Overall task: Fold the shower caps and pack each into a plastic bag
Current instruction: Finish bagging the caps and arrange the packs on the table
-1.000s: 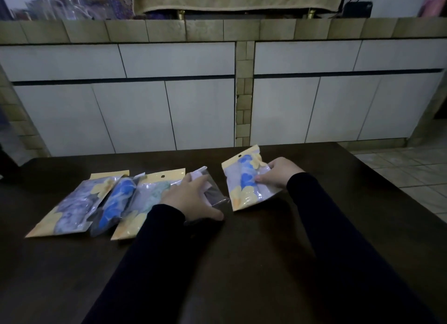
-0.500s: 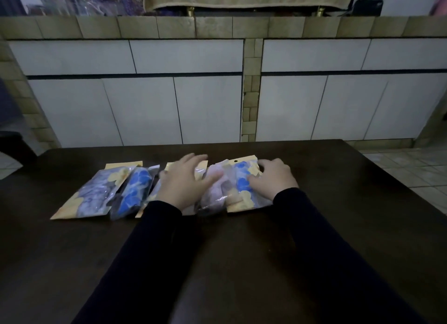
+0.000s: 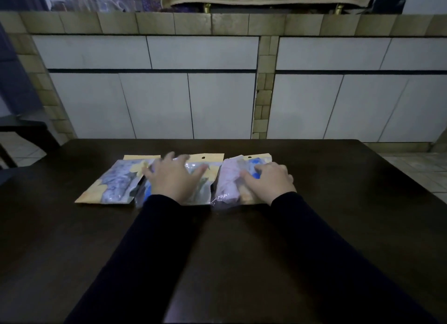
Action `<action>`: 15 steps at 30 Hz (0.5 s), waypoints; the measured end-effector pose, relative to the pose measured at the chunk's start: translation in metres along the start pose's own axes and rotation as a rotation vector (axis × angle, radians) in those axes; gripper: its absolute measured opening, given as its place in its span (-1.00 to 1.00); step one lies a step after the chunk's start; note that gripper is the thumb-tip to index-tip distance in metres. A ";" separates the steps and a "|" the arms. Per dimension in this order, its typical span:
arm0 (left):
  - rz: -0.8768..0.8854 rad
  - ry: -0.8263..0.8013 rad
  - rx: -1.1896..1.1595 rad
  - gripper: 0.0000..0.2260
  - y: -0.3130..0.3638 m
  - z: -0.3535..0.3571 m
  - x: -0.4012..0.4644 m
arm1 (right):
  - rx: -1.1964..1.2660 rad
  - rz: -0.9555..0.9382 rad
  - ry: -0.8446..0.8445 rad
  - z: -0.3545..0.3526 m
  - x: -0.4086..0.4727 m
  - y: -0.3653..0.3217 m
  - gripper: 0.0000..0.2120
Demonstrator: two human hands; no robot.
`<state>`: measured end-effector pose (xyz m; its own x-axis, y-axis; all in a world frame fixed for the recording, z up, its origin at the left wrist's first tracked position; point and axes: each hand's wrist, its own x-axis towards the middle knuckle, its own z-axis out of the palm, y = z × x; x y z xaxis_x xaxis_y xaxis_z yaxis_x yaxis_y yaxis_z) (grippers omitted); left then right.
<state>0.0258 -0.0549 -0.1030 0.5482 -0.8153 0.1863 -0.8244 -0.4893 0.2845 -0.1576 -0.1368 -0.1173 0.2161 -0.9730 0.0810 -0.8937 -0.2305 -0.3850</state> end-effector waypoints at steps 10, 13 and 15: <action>-0.337 -0.235 0.059 -0.38 -0.029 -0.004 0.007 | -0.031 0.041 -0.072 0.010 0.007 -0.004 -0.27; -0.322 -0.259 0.045 -0.40 -0.012 -0.001 0.007 | -0.056 0.041 -0.071 0.007 0.008 -0.002 -0.33; -0.307 -0.270 0.018 -0.41 -0.001 0.001 0.006 | -0.056 0.057 -0.074 0.004 0.010 0.003 -0.35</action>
<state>0.0300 -0.0596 -0.1032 0.7146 -0.6812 -0.1593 -0.6317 -0.7261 0.2716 -0.1564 -0.1469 -0.1209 0.1912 -0.9815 -0.0086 -0.9254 -0.1773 -0.3349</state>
